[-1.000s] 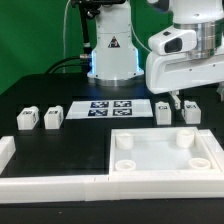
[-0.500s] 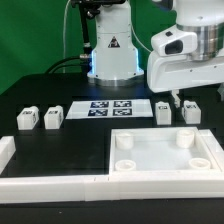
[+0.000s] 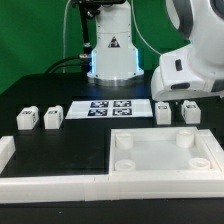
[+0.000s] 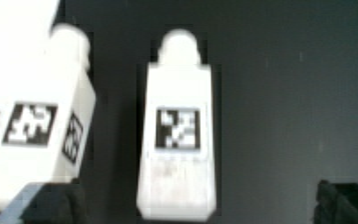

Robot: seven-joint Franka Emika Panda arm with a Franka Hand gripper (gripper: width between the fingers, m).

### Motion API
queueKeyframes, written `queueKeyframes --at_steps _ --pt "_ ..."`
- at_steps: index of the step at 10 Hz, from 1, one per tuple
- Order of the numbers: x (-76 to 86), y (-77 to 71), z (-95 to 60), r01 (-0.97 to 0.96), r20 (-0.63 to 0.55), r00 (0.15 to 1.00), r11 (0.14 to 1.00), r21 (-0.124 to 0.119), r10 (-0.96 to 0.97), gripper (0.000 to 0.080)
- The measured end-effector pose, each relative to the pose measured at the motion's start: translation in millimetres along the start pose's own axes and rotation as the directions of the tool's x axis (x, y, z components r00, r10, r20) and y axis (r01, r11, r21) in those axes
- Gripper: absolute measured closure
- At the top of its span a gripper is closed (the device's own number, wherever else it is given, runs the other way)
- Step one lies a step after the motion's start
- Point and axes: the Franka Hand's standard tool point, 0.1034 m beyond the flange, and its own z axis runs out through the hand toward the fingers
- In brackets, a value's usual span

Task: Assemble one leg

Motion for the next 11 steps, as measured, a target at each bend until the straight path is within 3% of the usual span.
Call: queueKeyframes --at_steps 1,2,4,9,11 --pt "0.2 0.6 1.7 0.004 0.102 0.995 1.000 -0.002 -0.004 0.0150" --pt "8.1 -0.7 0.6 0.006 0.115 0.993 1.000 0.004 -0.006 0.0150" --pt "7.3 -1.2 0.6 0.006 0.114 0.993 1.000 0.002 -0.007 0.0150" --pt "9.6 -5.8 40.4 0.010 0.107 0.994 1.000 -0.016 -0.008 0.0150" --pt "9.4 -6.8 41.6 0.013 0.107 0.994 1.000 -0.019 -0.011 0.0173"
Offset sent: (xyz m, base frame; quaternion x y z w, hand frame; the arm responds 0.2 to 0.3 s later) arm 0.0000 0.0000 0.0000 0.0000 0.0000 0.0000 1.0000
